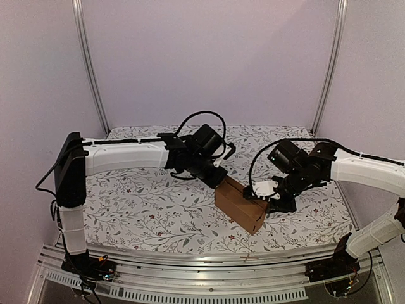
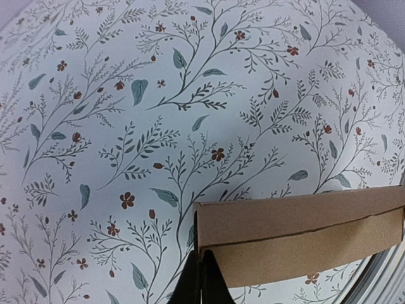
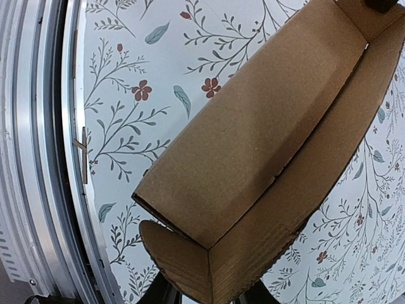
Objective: Fold the paper box
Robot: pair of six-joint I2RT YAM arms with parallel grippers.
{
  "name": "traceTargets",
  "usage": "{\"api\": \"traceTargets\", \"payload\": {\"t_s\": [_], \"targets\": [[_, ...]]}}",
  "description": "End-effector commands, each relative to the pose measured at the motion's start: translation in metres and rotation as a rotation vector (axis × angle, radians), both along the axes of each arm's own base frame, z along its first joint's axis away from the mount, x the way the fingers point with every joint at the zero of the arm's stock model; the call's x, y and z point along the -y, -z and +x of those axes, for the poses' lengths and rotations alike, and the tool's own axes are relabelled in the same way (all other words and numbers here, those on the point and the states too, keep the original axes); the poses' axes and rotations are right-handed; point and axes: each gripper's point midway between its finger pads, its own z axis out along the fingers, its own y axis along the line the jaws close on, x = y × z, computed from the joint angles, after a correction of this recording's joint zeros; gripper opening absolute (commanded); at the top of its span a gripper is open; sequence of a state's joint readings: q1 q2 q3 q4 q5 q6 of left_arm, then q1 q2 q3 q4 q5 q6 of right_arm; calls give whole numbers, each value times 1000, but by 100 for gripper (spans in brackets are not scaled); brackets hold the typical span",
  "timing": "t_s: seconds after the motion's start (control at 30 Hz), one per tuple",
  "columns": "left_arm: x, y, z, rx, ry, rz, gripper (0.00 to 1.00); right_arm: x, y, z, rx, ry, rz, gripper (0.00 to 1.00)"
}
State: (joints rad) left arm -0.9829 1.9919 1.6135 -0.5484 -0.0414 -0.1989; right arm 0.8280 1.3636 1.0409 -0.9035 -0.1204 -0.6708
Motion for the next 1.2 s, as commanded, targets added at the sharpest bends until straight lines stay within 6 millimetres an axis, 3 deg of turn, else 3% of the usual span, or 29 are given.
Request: {"api": "traceTargets", "payload": {"t_s": [0.0,0.23,0.5,0.93,1.17], "targets": [[-23,42,-25,-94,1,128,0,-2,0,1,19,-14,-10,26],[-20,39,-23,-81,6,121,0,-9,-6,5,9,18,10,24],[-11,16,-20,-63,34,99,0,-13,-10,7,-4,35,23,20],[-4,8,-19,-71,54,87,0,-12,-12,12,-15,72,34,17],[-5,13,-19,-80,52,103,0,-8,-6,7,-22,41,17,18]]}}
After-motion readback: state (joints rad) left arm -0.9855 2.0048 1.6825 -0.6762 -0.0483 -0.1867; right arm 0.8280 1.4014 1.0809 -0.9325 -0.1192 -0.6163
